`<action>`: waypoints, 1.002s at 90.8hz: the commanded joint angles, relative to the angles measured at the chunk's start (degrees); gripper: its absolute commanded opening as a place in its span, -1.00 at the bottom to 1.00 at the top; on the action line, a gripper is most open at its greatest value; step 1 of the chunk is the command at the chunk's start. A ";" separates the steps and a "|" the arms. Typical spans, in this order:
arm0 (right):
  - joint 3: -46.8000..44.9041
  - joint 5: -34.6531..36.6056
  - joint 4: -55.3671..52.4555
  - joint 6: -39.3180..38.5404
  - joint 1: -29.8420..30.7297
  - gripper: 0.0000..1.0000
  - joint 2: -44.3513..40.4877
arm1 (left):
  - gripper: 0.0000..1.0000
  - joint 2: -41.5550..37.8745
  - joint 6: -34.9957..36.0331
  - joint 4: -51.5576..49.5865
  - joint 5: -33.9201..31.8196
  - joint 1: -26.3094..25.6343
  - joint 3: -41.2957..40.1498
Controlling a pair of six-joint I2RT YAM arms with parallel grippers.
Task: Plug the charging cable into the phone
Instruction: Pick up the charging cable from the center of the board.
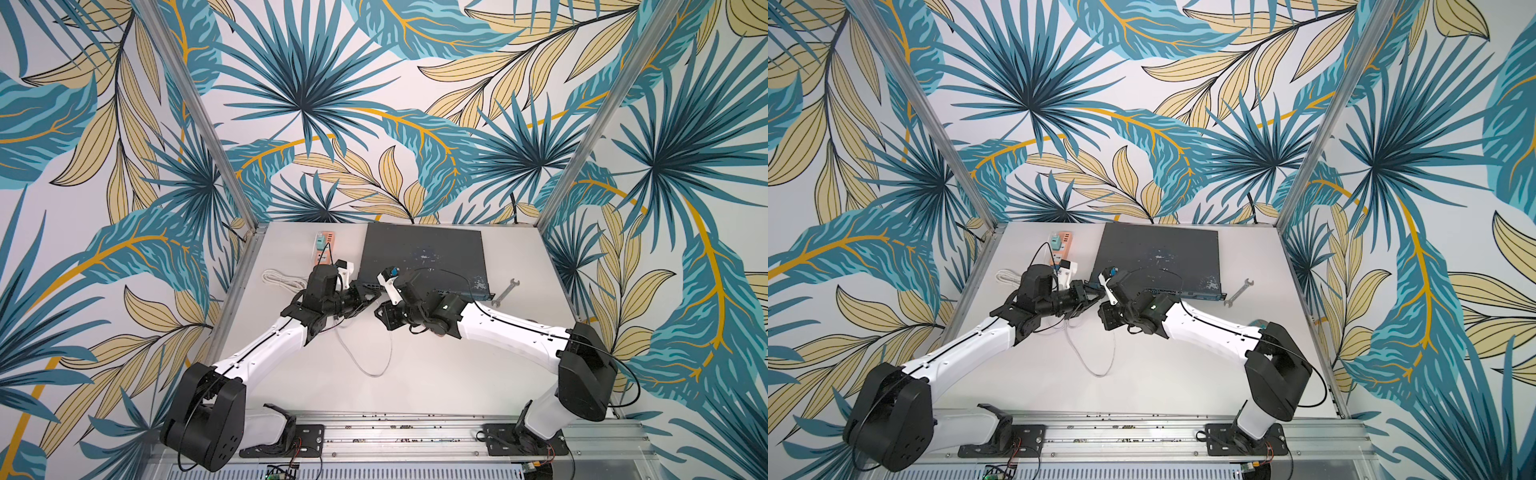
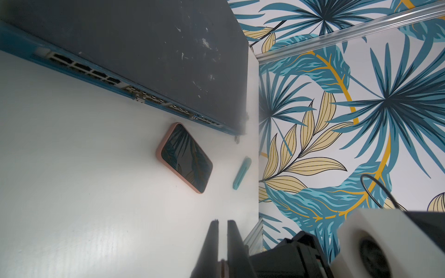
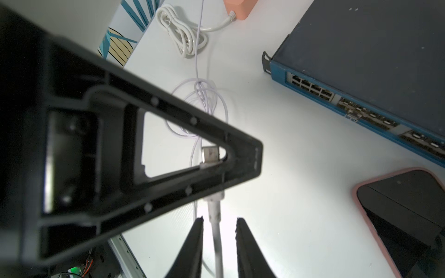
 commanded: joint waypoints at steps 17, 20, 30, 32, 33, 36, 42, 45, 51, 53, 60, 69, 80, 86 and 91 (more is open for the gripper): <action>3.67 -0.73 -0.52 -2.63 -1.00 -0.53 1.89 | -1.00 -0.91 1.88 -0.92 1.10 0.31 1.65; 3.84 -0.92 -0.53 -2.64 -0.94 -0.54 2.13 | -1.00 -0.93 1.90 -0.95 1.14 0.25 1.65; 3.96 -1.00 -0.50 -2.47 -0.93 -0.54 2.45 | -1.00 -0.89 1.88 -0.86 1.13 0.25 1.81; 3.96 -1.00 -0.52 -2.40 -0.93 -0.54 2.53 | -1.00 -0.86 1.89 -0.88 1.12 0.30 1.82; 3.92 -1.00 -0.53 -2.39 -0.93 -0.54 2.54 | -1.00 -0.81 1.90 -0.88 1.10 0.31 1.83; 3.76 -1.00 -0.61 -2.33 -0.93 -0.54 2.57 | -1.00 -0.76 1.95 -0.87 1.12 0.29 1.89; 3.39 -0.79 -0.61 -2.13 -0.93 -0.56 2.56 | -1.00 -0.59 1.89 -0.69 1.19 0.31 1.98; 3.21 -0.65 -0.54 -1.97 -0.96 -0.57 2.54 | -1.00 -0.46 1.90 -0.63 1.30 0.26 2.05; 3.12 -0.18 -0.45 -1.71 -0.98 -0.63 2.46 | -1.00 -0.32 1.92 -0.69 1.36 0.28 2.09; 3.18 -0.07 -0.44 -1.68 -1.01 -0.65 2.46 | -1.00 -0.32 1.97 -0.70 1.37 0.28 2.09; 3.63 0.00 -0.52 -1.63 -1.09 -0.76 2.79 | -1.00 -0.25 1.99 -0.65 1.45 0.30 2.09; 4.21 -0.47 -0.92 -1.38 -1.24 -0.84 3.54 | -1.00 -0.23 1.99 -0.85 1.44 0.24 2.22; 4.16 -0.16 -0.95 -1.09 -1.23 -1.00 3.73 | -1.00 -0.27 2.31 -1.31 1.48 0.25 2.51; 4.14 0.43 -1.08 -0.98 -1.29 -1.00 3.34 | -0.95 -0.23 2.33 -1.52 1.52 0.24 2.57; 4.04 0.68 -1.53 -0.70 -1.41 -1.00 2.91 | -0.52 -0.23 2.65 -2.09 1.26 0.27 2.86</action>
